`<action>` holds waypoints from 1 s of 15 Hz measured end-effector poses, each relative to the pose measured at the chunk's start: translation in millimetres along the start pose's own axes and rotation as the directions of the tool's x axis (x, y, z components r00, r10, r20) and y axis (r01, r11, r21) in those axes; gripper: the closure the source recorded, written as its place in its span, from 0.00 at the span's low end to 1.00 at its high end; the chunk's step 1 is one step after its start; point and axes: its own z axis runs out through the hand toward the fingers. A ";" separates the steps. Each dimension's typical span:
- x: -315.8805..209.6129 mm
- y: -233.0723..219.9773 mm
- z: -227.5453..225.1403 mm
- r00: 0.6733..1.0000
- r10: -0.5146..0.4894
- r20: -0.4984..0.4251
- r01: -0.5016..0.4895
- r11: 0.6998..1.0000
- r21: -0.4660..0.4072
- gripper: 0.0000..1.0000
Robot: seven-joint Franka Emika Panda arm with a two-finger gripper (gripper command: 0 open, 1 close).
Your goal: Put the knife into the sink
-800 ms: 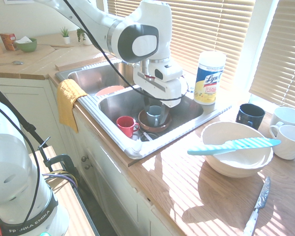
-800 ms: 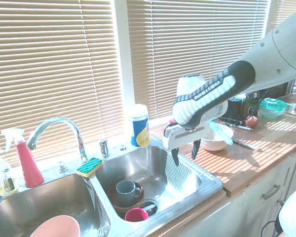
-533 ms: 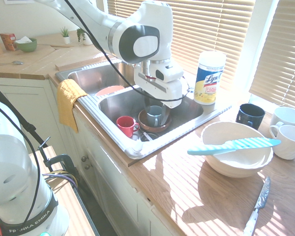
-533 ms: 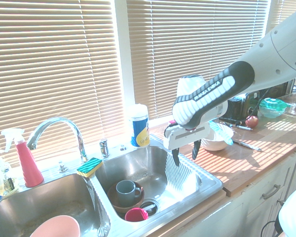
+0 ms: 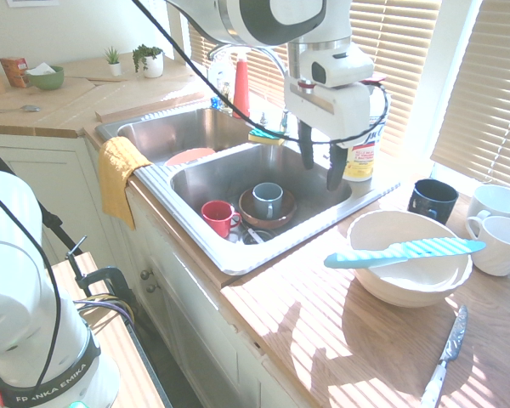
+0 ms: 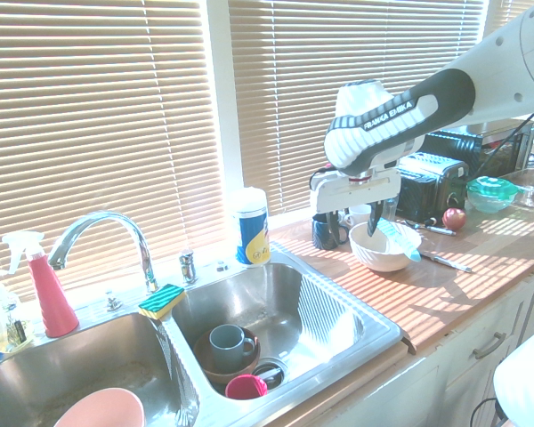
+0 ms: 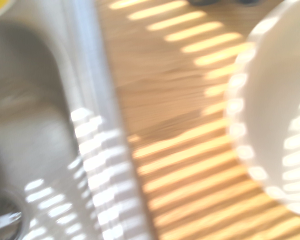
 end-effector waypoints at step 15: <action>92.6 67.2 67.3 0.992 0.116 0.044 -0.116 0.993 -0.016 1.00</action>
